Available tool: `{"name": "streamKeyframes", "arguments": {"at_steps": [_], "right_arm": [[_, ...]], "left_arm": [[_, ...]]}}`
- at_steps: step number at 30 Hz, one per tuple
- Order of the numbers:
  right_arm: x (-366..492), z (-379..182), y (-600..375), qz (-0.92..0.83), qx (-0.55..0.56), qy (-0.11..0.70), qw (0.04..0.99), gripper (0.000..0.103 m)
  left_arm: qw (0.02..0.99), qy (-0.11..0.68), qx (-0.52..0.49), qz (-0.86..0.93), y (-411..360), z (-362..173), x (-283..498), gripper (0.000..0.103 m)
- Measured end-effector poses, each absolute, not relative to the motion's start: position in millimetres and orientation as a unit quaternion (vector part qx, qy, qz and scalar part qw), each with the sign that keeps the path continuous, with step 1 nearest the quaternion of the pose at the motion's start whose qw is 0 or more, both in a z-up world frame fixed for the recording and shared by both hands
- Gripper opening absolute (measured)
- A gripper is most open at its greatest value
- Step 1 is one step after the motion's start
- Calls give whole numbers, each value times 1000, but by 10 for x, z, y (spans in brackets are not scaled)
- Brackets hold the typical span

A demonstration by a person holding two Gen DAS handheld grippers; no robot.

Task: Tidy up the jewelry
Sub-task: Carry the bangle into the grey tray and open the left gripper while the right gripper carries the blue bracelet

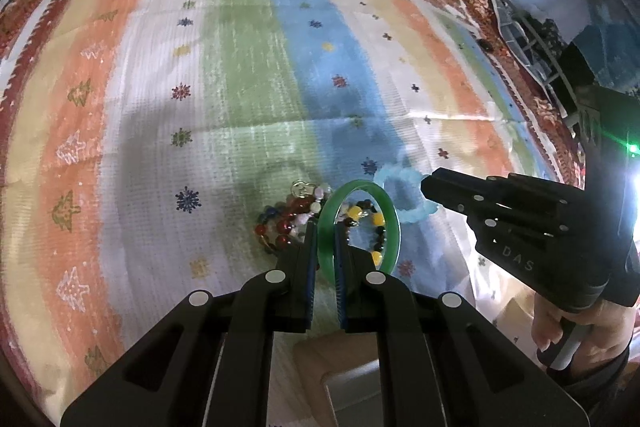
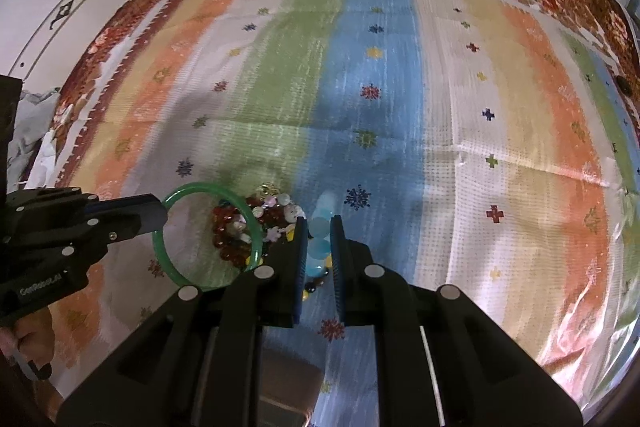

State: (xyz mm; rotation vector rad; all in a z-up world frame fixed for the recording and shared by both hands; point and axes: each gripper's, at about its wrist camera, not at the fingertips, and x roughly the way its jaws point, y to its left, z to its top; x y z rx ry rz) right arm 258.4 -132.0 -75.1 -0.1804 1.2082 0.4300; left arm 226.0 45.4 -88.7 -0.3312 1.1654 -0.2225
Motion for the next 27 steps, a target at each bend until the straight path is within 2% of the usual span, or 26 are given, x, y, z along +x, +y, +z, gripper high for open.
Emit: {"name": "streamKeyframes", "arguments": {"at_steps": [27], "right_arm": [[1708, -90, -1408, 272, -77, 500, 819, 13]], "left_arm": [[846, 494, -148, -136, 188, -392, 1451, 8]]}}
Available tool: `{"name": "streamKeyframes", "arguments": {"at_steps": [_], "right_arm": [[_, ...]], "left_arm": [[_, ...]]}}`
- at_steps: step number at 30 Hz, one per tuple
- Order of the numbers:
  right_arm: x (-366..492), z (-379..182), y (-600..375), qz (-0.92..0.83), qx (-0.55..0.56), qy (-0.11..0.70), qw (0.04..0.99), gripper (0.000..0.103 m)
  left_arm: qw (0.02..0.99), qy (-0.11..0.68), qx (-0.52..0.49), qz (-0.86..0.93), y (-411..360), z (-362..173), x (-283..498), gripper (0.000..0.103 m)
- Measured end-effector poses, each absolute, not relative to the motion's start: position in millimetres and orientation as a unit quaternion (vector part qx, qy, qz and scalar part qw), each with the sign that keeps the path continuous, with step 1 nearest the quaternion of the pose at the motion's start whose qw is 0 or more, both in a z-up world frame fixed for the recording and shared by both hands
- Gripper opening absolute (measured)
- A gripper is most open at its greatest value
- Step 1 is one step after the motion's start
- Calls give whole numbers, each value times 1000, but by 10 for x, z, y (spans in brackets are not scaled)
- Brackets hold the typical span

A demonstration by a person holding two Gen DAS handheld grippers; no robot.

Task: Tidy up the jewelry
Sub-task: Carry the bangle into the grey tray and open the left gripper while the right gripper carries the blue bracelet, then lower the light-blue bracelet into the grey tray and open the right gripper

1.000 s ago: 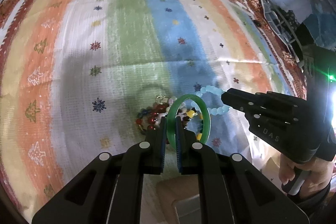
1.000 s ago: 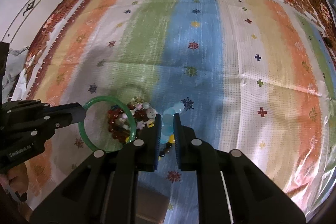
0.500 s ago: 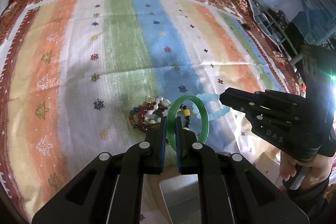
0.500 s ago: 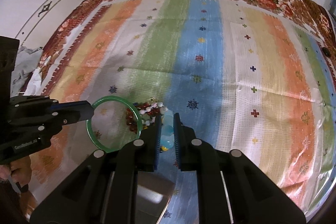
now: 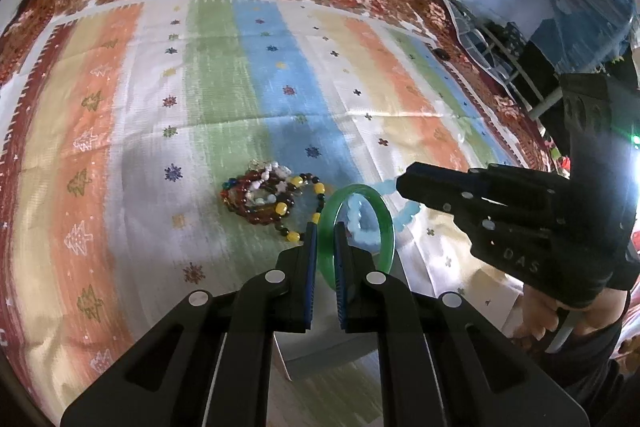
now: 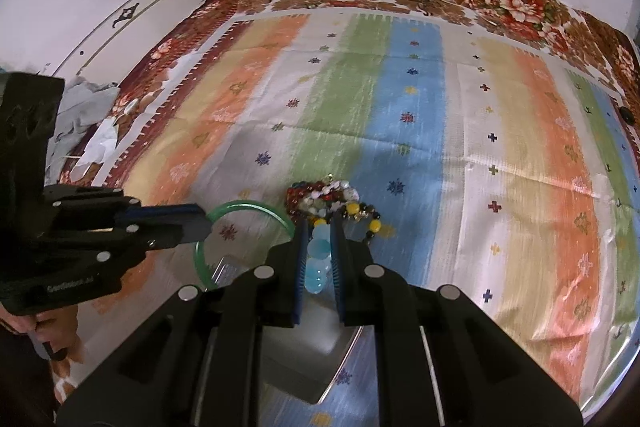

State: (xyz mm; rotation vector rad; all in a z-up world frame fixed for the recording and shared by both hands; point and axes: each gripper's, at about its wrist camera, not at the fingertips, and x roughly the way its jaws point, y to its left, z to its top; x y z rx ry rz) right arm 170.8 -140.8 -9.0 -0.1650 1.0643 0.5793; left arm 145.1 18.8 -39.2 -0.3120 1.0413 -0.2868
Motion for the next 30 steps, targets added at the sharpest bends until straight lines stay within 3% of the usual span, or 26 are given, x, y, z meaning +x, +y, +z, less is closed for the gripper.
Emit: {"name": "streamKeyframes", "arguments": {"at_steps": [24, 26, 30], "right_arm": [[1197, -149, -1452, 312, -90, 499, 804, 13], [1202, -177, -1448, 312, -92, 502, 802, 13], [1223, -219, -1447, 311, -95, 507, 798, 13]], "left_arm": [[845, 504, -118, -133, 90, -554, 1114, 8], [840, 510, -123, -136, 97, -592, 1138, 0], [837, 517, -117, -134, 76, -639, 1146, 0]]}}
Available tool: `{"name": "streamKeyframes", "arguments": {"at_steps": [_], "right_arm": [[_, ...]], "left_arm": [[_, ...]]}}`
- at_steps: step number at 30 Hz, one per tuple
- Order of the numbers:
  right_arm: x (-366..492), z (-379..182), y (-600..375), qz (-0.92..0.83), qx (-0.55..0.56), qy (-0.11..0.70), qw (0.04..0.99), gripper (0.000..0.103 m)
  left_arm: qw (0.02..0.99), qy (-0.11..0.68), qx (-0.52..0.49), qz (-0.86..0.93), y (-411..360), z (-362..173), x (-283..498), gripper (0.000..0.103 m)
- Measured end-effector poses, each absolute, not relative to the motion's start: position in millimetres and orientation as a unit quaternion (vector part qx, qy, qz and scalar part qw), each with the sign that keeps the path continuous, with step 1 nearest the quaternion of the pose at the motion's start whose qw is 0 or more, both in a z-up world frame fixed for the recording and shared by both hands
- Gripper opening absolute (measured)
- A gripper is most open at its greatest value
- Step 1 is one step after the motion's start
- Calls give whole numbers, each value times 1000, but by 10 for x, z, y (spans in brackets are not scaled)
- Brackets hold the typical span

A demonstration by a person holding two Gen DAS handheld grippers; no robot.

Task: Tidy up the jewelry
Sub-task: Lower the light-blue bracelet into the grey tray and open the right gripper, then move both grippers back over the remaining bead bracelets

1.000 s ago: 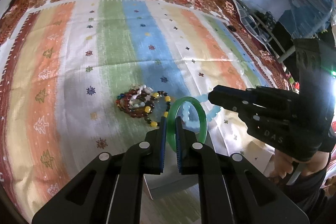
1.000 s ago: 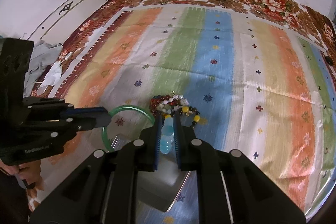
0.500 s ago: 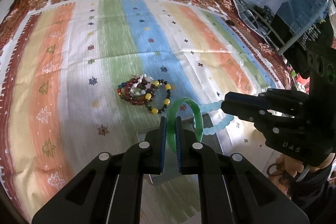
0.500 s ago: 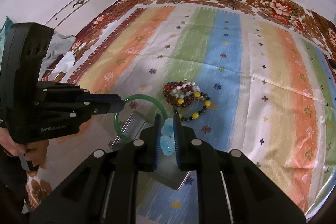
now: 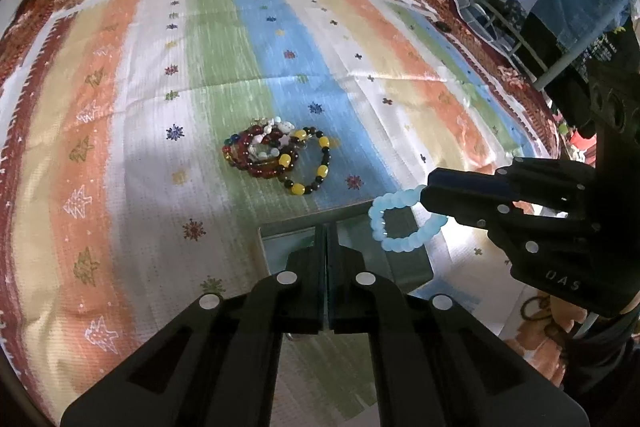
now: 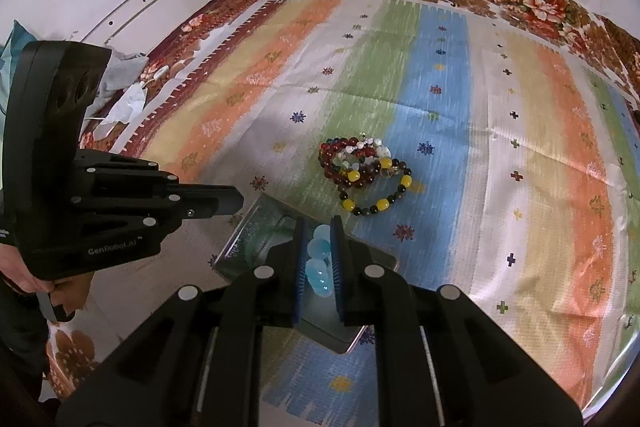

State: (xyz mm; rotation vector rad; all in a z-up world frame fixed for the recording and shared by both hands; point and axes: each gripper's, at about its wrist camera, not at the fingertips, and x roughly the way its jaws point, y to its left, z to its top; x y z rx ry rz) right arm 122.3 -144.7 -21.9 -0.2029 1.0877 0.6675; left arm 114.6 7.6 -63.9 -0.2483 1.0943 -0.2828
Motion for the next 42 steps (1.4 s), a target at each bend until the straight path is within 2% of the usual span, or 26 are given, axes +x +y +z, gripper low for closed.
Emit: {"name": "streamKeyframes", "arguments": {"at_steps": [12, 15, 20, 25, 31, 33, 39, 42], "right_arm": [[1210, -261, -1419, 323, -96, 512, 790, 15], [1234, -283, -1414, 322, -97, 515, 788, 22], [1325, -312, -1445, 311, -92, 521, 790, 42], [1422, -345, -1491, 301, -86, 525, 792, 45], [1575, -399, -1503, 289, -76, 535, 791, 47], [1627, -419, -1500, 286, -73, 538, 790, 48], [1771, -490, -1490, 277, -66, 546, 788, 48], [1858, -556, -1480, 270, -64, 554, 785, 49]], "left_arm": [[835, 523, -115, -126, 84, -682, 1174, 0], [836, 522, -116, -123, 111, -677, 1189, 1], [837, 522, -115, -118, 139, -666, 1238, 1], [835, 525, -117, -116, 166, -670, 1309, 2], [834, 527, -119, -111, 202, -680, 1400, 11], [833, 529, -120, -108, 218, -690, 1438, 18], [828, 538, -121, -99, 282, -751, 1531, 19], [827, 541, -122, -95, 319, -768, 1559, 28]]}}
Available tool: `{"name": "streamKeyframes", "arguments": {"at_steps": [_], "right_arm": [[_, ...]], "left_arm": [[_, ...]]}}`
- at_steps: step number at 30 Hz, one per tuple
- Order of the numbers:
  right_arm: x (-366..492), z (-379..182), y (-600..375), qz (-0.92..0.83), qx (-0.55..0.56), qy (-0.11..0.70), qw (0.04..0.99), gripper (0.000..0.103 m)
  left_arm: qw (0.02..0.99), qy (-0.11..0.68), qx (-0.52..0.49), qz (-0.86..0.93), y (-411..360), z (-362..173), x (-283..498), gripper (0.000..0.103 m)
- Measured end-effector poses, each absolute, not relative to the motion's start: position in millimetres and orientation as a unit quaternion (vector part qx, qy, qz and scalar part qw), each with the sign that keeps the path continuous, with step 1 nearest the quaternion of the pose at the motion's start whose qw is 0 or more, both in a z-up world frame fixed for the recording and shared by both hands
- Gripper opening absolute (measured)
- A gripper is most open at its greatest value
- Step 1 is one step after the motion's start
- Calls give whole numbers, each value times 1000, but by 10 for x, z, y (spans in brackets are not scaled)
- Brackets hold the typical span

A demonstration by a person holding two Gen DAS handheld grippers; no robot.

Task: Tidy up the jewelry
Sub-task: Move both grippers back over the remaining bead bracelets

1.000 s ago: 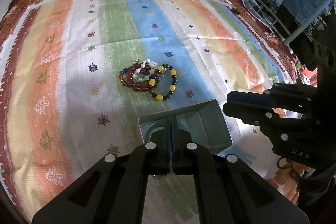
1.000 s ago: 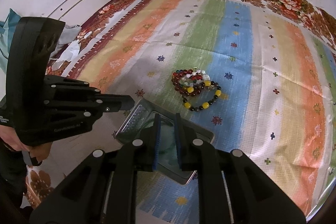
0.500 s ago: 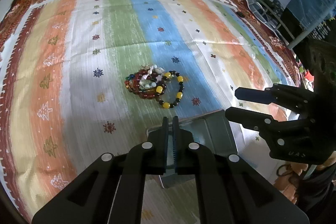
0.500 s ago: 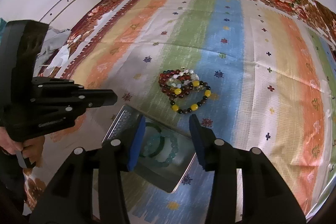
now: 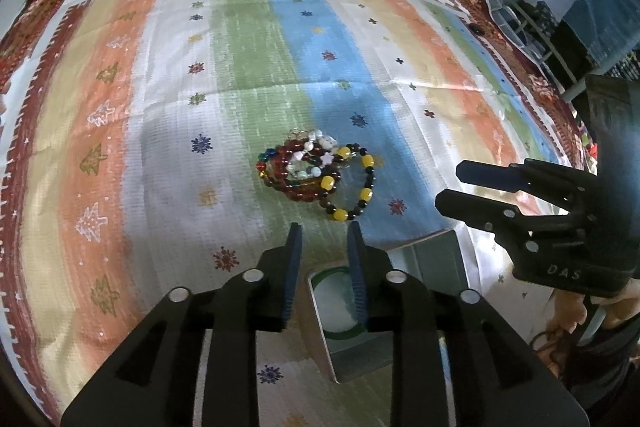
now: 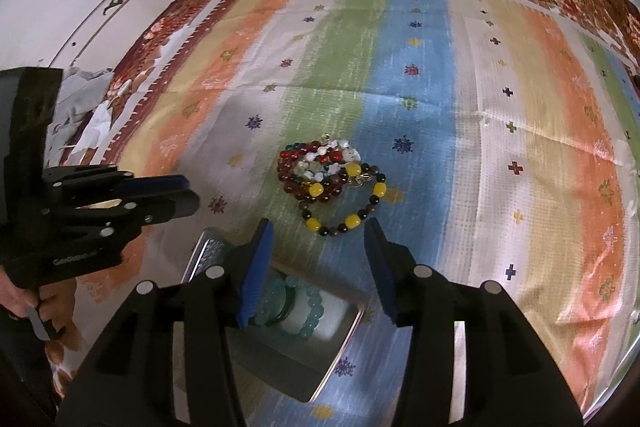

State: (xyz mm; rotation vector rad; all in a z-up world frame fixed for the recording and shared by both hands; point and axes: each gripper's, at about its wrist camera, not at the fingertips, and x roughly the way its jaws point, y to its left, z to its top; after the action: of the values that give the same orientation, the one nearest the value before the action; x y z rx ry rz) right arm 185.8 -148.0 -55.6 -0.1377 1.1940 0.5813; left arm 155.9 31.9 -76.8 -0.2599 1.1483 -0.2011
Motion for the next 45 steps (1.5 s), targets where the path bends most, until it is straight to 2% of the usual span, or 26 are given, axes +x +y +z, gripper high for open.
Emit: {"name": "streamKeyframes", "arguments": {"at_steps": [8, 11, 17, 45], "right_arm": [[1960, -667, -1439, 261, -67, 564, 781, 49], [1967, -672, -1435, 259, -67, 564, 781, 55], [2033, -703, -1434, 255, -63, 568, 780, 55], [2287, -986, -1366, 235, -87, 594, 764, 58]], "left_arm": [[826, 541, -123, -96, 328, -773, 1576, 30], [826, 542, -120, -95, 342, -793, 1592, 31], [832, 532, -126, -94, 289, -764, 1639, 32], [803, 581, -102, -85, 242, -1284, 2392, 32]]}}
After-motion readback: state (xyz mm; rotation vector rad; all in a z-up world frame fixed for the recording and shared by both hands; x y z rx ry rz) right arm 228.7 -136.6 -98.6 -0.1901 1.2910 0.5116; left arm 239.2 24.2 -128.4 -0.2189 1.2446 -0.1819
